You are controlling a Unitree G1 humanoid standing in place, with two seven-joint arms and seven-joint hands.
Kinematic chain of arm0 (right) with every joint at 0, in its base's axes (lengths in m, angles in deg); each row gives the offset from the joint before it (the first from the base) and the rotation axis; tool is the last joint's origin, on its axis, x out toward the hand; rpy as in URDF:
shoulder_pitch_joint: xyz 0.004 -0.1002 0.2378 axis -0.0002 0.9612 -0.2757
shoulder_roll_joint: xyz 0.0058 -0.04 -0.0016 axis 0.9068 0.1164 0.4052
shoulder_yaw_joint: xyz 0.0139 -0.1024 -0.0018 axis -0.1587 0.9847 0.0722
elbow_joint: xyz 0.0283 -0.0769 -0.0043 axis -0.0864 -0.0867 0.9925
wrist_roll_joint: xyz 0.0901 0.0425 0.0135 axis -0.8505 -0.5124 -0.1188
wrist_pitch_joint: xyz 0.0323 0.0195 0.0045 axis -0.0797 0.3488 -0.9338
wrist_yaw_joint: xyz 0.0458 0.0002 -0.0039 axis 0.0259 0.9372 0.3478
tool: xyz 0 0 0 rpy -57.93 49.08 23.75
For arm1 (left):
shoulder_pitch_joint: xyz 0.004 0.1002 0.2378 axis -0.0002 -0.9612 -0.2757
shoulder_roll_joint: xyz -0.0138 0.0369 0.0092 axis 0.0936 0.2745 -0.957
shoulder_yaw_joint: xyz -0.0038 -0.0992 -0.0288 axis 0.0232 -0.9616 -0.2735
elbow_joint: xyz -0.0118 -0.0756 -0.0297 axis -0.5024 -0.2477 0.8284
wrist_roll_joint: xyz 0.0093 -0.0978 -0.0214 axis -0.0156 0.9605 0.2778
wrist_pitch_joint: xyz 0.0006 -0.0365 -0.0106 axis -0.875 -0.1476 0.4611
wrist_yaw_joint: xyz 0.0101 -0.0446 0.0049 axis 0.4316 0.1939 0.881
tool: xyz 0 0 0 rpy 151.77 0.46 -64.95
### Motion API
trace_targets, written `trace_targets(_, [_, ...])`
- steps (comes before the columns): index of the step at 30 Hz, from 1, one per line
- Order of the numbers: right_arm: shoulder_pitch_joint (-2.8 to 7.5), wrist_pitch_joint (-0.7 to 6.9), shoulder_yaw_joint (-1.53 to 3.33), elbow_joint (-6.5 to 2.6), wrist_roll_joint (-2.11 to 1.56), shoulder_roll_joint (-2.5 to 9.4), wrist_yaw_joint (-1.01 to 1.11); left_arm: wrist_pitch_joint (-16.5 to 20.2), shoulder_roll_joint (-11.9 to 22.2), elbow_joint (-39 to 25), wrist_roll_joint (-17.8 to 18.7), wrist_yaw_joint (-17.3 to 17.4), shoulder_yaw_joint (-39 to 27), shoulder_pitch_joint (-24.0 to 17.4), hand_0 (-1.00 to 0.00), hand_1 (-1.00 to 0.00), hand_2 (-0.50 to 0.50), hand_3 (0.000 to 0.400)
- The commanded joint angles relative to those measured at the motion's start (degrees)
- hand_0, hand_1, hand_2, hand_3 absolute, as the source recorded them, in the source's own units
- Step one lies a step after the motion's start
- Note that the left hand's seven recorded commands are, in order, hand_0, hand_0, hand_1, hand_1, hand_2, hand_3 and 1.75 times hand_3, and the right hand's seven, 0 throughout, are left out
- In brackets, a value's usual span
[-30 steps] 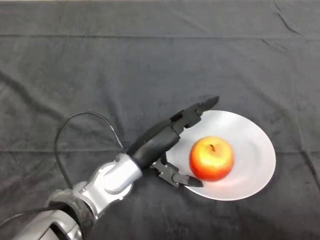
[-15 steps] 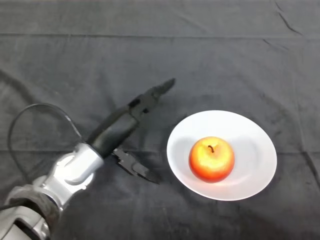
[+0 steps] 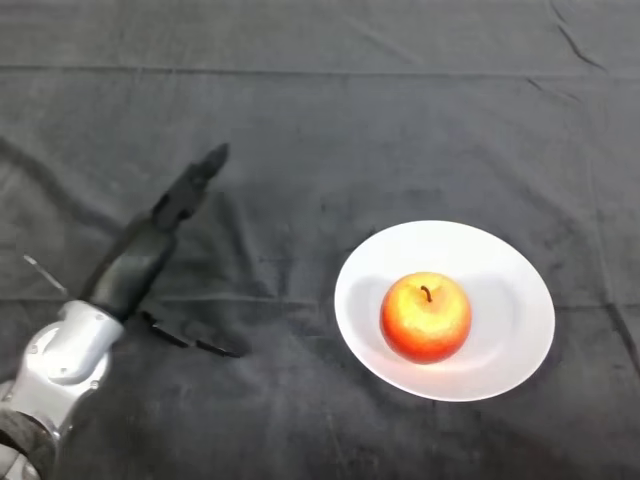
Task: Move the apple to the plate
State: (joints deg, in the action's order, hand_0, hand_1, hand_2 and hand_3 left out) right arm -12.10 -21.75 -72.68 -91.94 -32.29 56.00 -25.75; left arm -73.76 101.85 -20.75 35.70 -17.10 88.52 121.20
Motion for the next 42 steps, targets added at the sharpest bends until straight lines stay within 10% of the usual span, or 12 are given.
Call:
trace_targets(1, [-0.73,-0.44,-0.25,-0.14,-1.04,-1.26,0.22,1.76,3.79,2.48,2.05,-0.53,-2.19,-1.29,0.0,0.0,0.0,0.0])
trace_targets(42, [-0.68,-0.42,-0.22,0.01,-1.02,-1.2,0.15,19.25,16.69,4.87,22.53,-2.01,-35.76,-8.05,0.0,0.0,0.0,0.0])
